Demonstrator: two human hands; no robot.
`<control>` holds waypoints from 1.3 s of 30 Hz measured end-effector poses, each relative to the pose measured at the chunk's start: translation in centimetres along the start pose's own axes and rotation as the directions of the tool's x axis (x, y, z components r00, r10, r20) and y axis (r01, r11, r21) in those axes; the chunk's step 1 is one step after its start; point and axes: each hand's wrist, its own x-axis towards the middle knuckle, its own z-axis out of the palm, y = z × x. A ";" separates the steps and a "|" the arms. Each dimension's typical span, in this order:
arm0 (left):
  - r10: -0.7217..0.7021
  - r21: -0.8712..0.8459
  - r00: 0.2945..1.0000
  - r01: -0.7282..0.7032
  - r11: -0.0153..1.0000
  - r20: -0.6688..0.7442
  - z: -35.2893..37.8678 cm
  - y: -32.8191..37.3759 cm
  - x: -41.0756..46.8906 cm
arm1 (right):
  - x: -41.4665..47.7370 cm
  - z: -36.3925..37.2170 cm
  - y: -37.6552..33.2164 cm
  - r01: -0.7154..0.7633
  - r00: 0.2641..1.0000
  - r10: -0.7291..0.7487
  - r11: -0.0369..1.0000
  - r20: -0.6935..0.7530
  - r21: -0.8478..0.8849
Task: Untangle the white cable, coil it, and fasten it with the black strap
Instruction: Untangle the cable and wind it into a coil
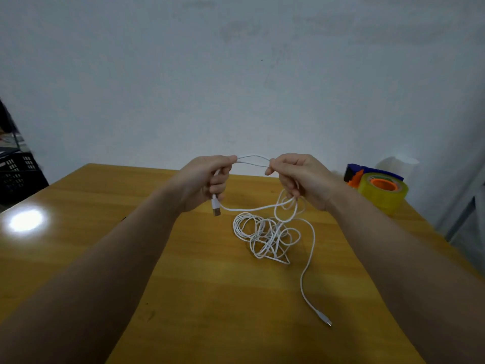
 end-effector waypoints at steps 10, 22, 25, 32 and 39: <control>0.006 -0.140 1.000 -0.005 0.990 0.003 1.4 0.0 0.6 | 0.3 0.9 -1.2 -0.011 0.997 0.012 1.000 -0.083 0.014; -0.087 -0.236 0.985 0.122 0.964 0.151 1.0 -0.8 0.5 | 0.1 -0.9 0.4 -0.105 0.968 0.129 0.987 -0.214 0.121; -0.069 -0.416 0.993 0.103 0.903 0.097 0.8 -0.8 0.9 | 0.1 -0.9 1.0 -0.106 0.988 0.123 0.980 -0.091 0.169; -0.059 -0.384 0.998 0.067 0.921 0.034 0.9 -0.3 0.9 | 0.0 -0.5 0.9 -0.074 0.987 0.068 0.997 -0.147 -0.036; -0.026 -0.493 0.957 0.172 0.853 0.289 1.6 -0.1 0.4 | 0.1 0.2 1.1 -0.079 0.920 0.091 0.996 -0.382 0.047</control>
